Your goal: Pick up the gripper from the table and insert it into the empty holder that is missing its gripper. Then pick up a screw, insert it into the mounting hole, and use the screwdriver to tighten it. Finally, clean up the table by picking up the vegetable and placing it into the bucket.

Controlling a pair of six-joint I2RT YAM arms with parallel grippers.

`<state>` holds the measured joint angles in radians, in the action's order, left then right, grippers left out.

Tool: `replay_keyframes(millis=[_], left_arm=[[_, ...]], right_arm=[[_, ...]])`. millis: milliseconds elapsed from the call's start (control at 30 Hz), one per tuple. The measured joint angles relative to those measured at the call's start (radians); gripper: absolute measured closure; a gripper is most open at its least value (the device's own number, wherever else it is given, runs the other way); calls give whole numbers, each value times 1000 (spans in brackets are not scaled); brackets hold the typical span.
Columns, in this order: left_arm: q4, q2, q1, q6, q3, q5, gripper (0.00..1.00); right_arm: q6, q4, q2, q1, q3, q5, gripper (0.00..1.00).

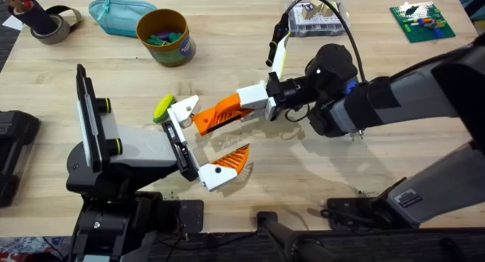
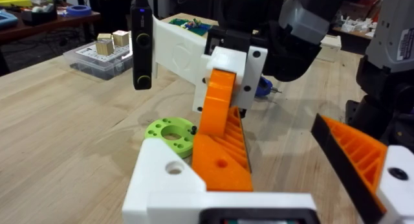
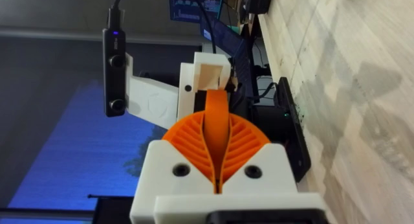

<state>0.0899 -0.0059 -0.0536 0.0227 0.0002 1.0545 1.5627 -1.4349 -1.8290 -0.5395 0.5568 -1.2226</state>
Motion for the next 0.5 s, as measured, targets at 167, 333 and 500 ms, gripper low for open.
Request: replay_keyframes(millis=[167,333,500], left_arm=[[4,6,1,1,5,-10,10],[5,6,1,1,5,-1,10],[7,6,1,1,5,14,10]], right_arm=[[4,16,0,1,0,-6,981],[9,-9,0,4,0,-24,980],[43,-96,0,15,-1,-84,980]])
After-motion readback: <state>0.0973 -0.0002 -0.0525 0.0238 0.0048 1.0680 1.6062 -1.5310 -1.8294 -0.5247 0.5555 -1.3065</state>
